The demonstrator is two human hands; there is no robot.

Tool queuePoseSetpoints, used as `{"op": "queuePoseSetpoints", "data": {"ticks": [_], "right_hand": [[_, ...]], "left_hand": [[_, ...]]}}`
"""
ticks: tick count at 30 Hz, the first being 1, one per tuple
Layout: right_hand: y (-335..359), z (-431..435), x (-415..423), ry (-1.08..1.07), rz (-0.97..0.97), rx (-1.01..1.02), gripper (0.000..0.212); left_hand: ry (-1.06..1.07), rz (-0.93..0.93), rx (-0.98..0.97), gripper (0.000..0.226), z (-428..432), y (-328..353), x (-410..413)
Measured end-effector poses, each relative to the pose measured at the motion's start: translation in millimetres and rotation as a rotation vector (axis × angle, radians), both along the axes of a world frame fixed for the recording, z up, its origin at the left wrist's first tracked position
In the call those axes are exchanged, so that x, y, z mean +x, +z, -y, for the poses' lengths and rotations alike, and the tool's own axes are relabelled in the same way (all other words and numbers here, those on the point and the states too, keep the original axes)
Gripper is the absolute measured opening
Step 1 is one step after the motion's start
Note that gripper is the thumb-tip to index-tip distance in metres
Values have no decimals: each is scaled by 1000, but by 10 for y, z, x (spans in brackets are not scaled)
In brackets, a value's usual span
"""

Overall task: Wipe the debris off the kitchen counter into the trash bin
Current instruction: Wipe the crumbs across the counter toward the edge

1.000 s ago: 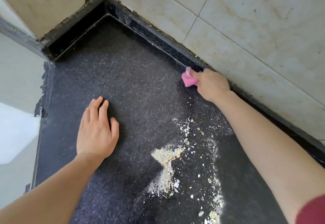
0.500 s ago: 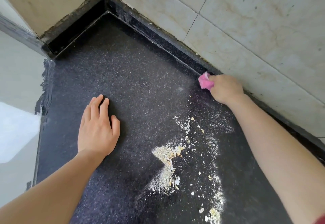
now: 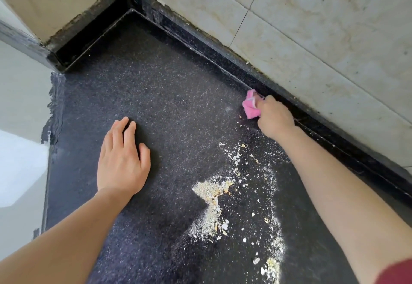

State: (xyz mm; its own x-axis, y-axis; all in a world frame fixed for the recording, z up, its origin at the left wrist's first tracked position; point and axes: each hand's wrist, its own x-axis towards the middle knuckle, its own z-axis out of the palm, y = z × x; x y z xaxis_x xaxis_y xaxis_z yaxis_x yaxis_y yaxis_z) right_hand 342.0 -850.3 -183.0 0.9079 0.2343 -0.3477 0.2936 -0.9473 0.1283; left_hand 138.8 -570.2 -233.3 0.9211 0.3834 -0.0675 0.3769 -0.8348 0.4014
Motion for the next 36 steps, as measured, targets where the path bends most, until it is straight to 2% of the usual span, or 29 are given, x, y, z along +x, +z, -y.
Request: {"op": "queuePoseSetpoints", "data": {"ticks": [3, 6, 8, 10, 13, 16, 19, 21, 24, 25, 27, 29, 31, 33, 36], "right_hand": [[67, -11, -361, 137, -99, 75, 54], [249, 92, -575, 190, -401, 95, 21], [392, 87, -522, 92, -514, 198, 30], [425, 41, -313, 7, -388, 281, 31], [248, -119, -58, -30, -171, 230, 42], [63, -289, -261, -9, -129, 163, 55], [64, -332, -730, 138, -215, 220, 55], [130, -274, -1009, 205, -348, 246, 49], [301, -128, -1235, 173, -541, 341, 45], [350, -73, -1238, 127, -526, 402, 46], [423, 53, -1124, 41, -356, 474, 50], [459, 207, -937, -20, -162, 458, 55], [467, 373, -777, -82, -50, 406, 57], [405, 539, -713, -168, -13, 393, 56], [312, 874, -807, -356, 50, 408, 41]], "left_hand": [[4, -4, -3, 51, -10, -1, -3], [4, -4, -8, 51, 2, 13, -13], [6, -2, -11, 51, 5, 16, -6], [2, 4, -9, 50, 1, 10, 3], [1, 4, -8, 51, -5, 3, -4], [-1, 7, -9, 51, -6, 5, -12], [-4, 7, -13, 51, -10, 1, -12], [-12, -3, -16, 51, -4, -4, -24], [5, -10, -18, 50, 16, 15, -36], [25, 1, -34, 47, 30, 21, -24], [19, 59, -65, 41, 108, 40, 57], [-79, 102, -65, 35, 290, 59, 196], [-170, 117, -77, 37, 542, 73, 388], [-255, 102, -68, 43, 762, 78, 569], [-377, 55, -39, 51, 967, 14, 815]]}}
